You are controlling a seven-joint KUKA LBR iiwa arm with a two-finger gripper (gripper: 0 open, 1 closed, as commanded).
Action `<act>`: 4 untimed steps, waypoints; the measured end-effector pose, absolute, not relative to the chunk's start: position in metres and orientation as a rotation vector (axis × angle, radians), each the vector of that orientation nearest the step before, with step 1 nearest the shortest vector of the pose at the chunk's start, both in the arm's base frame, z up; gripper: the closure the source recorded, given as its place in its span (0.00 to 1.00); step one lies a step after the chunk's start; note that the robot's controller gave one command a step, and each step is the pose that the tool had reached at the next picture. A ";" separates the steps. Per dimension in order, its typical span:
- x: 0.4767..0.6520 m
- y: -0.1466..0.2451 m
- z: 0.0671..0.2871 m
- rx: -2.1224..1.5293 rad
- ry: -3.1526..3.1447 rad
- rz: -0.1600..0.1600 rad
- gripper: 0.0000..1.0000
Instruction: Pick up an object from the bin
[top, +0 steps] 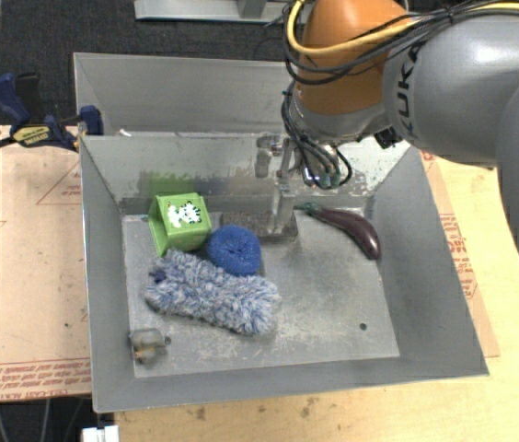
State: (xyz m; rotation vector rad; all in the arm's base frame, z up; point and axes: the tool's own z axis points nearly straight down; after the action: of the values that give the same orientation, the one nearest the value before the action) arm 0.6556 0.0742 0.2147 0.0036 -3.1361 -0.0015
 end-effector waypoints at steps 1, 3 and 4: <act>0.657 0.074 0.220 0.001 -3.144 -0.002 0.00; 0.618 0.117 0.120 0.025 -3.137 0.000 0.00; 0.607 0.130 0.133 0.318 -3.127 -0.002 0.00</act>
Offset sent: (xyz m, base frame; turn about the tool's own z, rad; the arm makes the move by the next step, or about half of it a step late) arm -0.0370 0.0508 -0.1447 0.0213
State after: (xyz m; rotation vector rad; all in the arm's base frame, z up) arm 0.6070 0.1299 0.1327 0.3181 -3.1267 -0.0018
